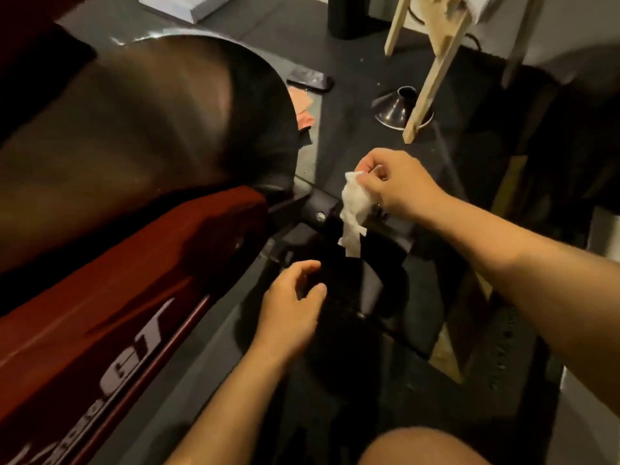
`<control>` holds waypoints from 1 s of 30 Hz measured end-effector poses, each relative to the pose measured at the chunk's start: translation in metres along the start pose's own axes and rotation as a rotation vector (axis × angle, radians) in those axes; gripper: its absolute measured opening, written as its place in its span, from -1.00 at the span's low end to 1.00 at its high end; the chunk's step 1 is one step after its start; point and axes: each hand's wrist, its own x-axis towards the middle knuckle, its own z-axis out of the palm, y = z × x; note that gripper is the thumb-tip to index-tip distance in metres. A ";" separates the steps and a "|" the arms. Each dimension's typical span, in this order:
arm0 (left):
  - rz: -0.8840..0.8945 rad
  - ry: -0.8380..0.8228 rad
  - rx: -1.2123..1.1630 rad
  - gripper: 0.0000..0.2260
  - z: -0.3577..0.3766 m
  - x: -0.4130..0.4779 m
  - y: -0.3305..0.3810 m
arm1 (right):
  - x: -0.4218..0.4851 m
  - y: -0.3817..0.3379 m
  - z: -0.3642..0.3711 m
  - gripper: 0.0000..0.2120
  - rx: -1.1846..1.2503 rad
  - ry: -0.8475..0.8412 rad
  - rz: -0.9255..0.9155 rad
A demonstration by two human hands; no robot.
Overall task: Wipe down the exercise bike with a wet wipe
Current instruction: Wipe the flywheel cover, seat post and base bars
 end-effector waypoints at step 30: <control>0.356 -0.299 1.606 -0.47 -0.079 0.072 0.111 | 0.042 0.098 0.114 -0.51 -0.381 -0.157 0.030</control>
